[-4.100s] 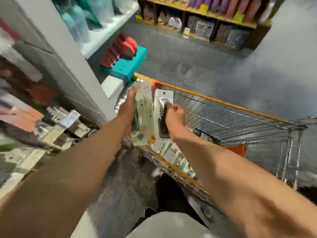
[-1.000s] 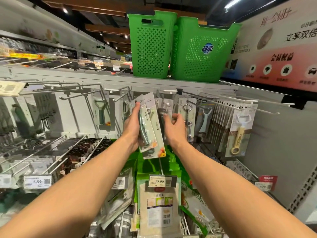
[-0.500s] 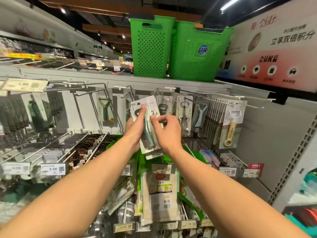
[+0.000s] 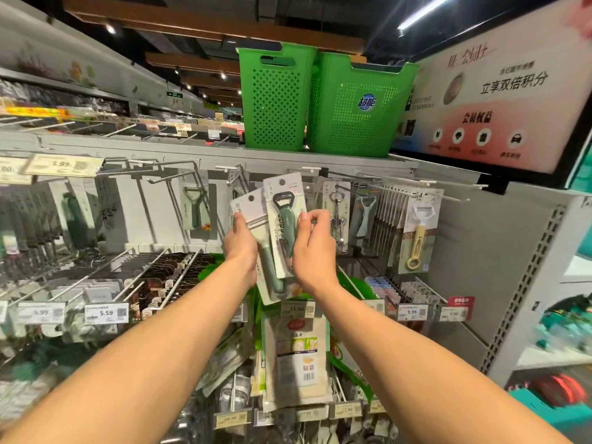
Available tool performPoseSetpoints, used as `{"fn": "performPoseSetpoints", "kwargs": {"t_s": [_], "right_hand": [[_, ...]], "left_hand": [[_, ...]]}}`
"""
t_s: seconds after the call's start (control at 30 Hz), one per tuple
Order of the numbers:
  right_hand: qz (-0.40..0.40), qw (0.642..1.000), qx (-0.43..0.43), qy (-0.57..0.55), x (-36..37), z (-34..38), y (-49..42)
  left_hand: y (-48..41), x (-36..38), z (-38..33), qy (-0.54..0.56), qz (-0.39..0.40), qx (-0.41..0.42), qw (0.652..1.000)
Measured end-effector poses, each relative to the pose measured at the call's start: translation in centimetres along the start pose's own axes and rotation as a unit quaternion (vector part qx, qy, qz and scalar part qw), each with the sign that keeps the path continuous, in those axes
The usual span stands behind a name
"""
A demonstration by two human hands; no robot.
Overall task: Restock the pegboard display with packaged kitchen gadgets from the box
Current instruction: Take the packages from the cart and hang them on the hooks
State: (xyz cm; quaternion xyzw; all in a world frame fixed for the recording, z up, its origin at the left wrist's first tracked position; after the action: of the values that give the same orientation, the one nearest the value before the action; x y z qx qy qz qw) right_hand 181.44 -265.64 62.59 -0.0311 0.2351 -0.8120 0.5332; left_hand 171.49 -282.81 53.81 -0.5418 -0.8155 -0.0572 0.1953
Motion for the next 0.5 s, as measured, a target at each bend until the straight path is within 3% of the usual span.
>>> {"fn": "performPoseSetpoints", "kwargs": {"t_s": [0.2, 0.3, 0.4, 0.5], "right_hand": [[-0.061, 0.997, 0.045, -0.031, -2.2, -1.0, -0.5], [-0.059, 0.996, 0.069, -0.025, -2.4, -1.7, -0.9], [-0.05, 0.995, 0.088, -0.023, -2.1, -2.2, -1.2], [-0.046, 0.994, 0.101, -0.015, -1.9, -2.5, -1.6]], "left_hand": [[4.2, -2.7, -5.4, -0.128, -0.062, 0.057, 0.988], [4.6, -1.0, -5.0, -0.069, 0.027, 0.019, 0.997], [5.1, 1.9, -5.9, -0.052, 0.12, 0.045, 0.99], [5.6, 3.7, -6.3, -0.039, 0.158, 0.057, 0.985]]}}
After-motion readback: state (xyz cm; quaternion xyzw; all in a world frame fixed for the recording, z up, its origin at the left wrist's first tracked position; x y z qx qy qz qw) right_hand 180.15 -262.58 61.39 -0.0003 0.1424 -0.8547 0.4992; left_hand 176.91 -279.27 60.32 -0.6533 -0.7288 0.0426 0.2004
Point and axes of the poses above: each hand's wrist, its own y-axis away from the middle knuckle, its own x-axis out of the palm, z = x × y, the point moved 8 cm from there along -y, towards the middle knuckle, and after that the axes turned 14 degrees about x, right-handed, at the moved point
